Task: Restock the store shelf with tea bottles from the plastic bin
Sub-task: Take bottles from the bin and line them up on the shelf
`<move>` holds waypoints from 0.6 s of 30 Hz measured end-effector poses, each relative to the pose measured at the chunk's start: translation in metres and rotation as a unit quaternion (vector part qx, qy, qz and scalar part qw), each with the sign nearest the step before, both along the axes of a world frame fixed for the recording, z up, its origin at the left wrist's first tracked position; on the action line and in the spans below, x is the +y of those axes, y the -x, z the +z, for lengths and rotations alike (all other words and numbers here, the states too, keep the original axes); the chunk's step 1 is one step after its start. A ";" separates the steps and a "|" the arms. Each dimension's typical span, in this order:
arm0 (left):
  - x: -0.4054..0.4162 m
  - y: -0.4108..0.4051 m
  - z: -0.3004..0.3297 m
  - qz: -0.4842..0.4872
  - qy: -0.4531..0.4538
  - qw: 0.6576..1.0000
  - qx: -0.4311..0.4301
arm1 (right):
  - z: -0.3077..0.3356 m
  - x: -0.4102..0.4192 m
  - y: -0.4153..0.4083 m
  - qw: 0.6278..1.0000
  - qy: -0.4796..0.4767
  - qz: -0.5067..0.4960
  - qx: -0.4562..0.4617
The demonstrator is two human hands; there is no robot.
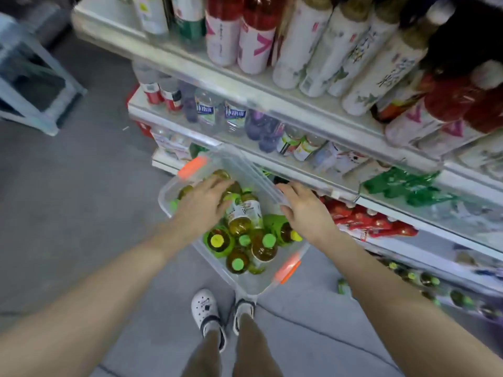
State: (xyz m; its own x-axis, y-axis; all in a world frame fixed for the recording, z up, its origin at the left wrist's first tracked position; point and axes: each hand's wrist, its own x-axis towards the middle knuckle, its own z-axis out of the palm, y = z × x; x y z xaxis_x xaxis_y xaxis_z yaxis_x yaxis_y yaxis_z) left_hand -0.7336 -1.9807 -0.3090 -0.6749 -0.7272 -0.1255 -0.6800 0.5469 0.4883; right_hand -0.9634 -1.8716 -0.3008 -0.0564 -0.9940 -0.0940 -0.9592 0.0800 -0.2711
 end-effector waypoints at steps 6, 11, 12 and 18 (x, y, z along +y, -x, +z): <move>0.002 0.020 -0.080 -0.041 -0.027 0.994 -0.103 | -0.077 0.009 0.024 0.996 -0.071 -0.037 -0.027; -0.016 0.048 -0.127 -0.212 0.015 0.952 -0.218 | -0.112 0.022 0.037 0.994 -0.087 -0.024 -0.060; -0.018 0.053 -0.135 -0.244 0.028 0.942 -0.230 | -0.115 0.024 0.039 0.994 -0.079 -0.019 -0.069; -0.023 0.052 -0.154 -0.264 0.048 0.946 -0.179 | -0.116 0.020 0.046 0.992 -0.064 -0.025 -0.106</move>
State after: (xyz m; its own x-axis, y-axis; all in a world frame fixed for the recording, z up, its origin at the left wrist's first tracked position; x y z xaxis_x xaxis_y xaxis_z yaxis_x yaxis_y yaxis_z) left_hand -0.7852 -2.0033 -0.4629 -0.8745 -0.3193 -0.3651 -0.4114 0.8871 0.2095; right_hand -1.0092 -1.8515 -0.4166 -0.0711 -0.9696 -0.2343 -0.8755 0.1732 -0.4511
